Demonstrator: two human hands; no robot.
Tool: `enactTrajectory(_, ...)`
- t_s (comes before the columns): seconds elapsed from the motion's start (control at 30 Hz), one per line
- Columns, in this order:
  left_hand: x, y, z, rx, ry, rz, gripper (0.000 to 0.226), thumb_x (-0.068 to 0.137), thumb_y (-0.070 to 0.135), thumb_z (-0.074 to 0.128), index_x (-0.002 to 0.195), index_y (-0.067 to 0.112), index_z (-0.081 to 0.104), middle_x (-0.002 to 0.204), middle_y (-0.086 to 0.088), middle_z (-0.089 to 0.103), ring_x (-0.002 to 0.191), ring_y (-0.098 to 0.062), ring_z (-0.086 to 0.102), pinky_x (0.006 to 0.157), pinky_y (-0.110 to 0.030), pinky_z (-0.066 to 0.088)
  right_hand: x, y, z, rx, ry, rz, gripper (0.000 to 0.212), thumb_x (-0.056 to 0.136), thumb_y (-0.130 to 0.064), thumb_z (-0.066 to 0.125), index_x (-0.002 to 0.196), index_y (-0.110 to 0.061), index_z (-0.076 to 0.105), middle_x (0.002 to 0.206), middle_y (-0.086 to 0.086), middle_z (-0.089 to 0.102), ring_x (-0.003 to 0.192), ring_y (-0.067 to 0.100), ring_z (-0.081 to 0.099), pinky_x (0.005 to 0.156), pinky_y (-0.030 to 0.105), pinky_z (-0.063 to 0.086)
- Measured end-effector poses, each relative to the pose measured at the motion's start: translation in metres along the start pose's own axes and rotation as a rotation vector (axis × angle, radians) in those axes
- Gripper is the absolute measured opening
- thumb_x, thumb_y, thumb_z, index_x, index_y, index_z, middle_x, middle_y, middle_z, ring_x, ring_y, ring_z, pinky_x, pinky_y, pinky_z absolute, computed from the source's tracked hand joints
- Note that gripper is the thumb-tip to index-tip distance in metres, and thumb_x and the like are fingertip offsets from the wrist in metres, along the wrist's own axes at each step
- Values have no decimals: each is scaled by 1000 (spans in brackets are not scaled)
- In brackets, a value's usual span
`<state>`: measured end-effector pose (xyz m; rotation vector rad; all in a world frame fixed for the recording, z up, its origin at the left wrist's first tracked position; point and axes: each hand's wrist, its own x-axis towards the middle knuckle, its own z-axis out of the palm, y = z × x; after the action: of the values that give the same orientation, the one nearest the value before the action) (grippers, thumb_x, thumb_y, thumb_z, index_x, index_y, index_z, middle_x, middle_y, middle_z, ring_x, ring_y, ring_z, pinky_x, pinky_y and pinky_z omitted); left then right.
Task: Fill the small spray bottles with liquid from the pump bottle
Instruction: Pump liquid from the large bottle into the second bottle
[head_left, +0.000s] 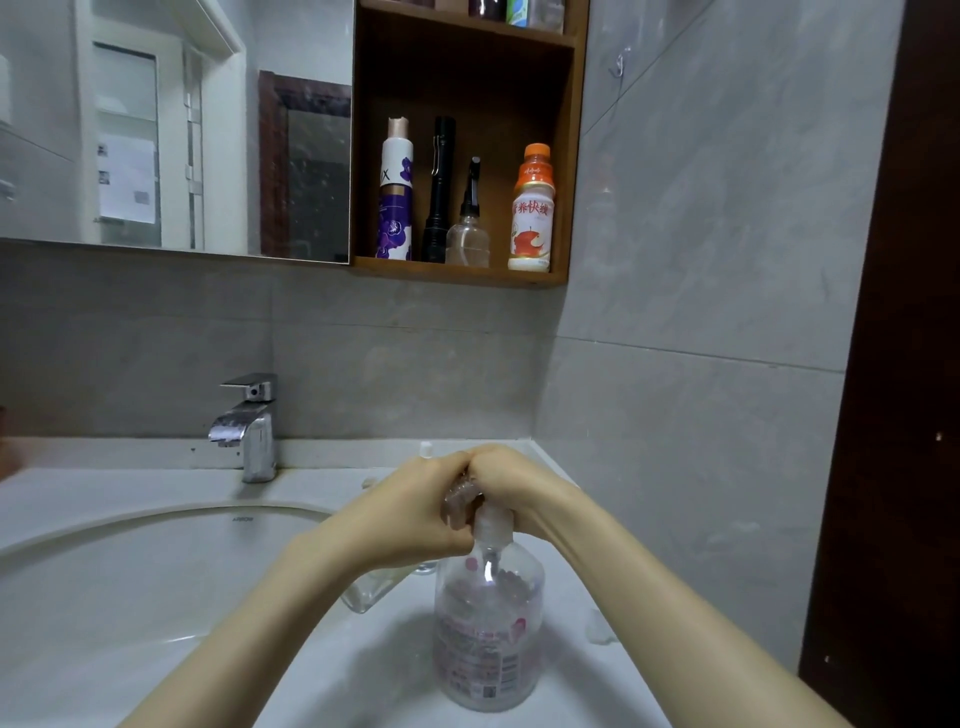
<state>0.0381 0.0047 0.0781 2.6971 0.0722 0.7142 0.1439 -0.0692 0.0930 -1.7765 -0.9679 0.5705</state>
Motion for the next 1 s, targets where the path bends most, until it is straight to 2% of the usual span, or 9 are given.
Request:
enactTrajectory(0.13,-1,-1,1,49,-18,-3,37,70,12,63,76,39,37,72,10,57,63,-8,50,52,-17,35,-4,1,0,-4,18,16,31,95,-2,39,69,-17,45,70,0,46,59,10,44,58,21,40)
enactTrajectory(0.23,1,-5,0,37,-32,-13,32,70,15,63,77,35,39,75,8,58,65,-6,49,55,-19,36,-7,0,0,8,30,27,32,96,-3,38,68,-17,45,69,-1,47,60,10,47,56,20,41)
enactTrajectory(0.33,5,-9,-6,-3,-53,-32,25,65,25,62,86,29,49,81,6,61,72,-9,54,63,-31,46,-6,-7,-2,-58,-2,60,32,89,3,36,64,-10,52,68,5,54,74,23,56,69,26,46)
enactTrajectory(0.4,6,-8,-5,-26,-69,-18,26,66,23,63,89,24,52,81,4,62,70,-10,54,62,-30,46,-8,-10,-3,-90,-14,93,31,82,5,36,59,-6,55,67,9,58,80,27,56,75,30,45)
enactTrajectory(0.57,3,-6,-1,-83,-2,22,24,63,25,57,77,39,44,72,9,61,63,-5,53,55,-21,41,-5,-11,-2,-163,9,108,29,79,3,40,58,-8,56,71,10,60,82,27,55,77,32,43)
enactTrajectory(0.67,3,-8,-3,-102,-4,32,24,63,24,57,77,39,45,72,8,62,63,-6,54,56,-24,43,-2,-11,1,-196,30,101,27,79,3,42,58,-9,56,78,12,62,82,28,56,77,32,44)
enactTrajectory(0.77,2,-7,-2,-106,-7,49,23,60,28,54,79,39,46,73,8,63,65,-9,56,57,-26,44,-2,-10,0,-211,32,83,28,86,2,41,65,-11,52,84,13,60,78,26,54,73,31,44)
enactTrajectory(0.87,4,-7,-2,-106,-9,69,26,61,27,53,80,44,47,75,7,65,68,-12,58,58,-28,45,-2,-11,-3,-262,7,93,26,85,3,42,64,-9,53,90,15,60,83,25,53,76,32,42)
enactTrajectory(1.0,5,-7,-3,-53,-21,120,37,68,17,57,79,50,43,72,3,64,67,-14,56,53,-21,40,0,-2,-3,-99,20,12,28,93,-2,39,71,-17,48,76,3,52,66,14,51,65,26,44)
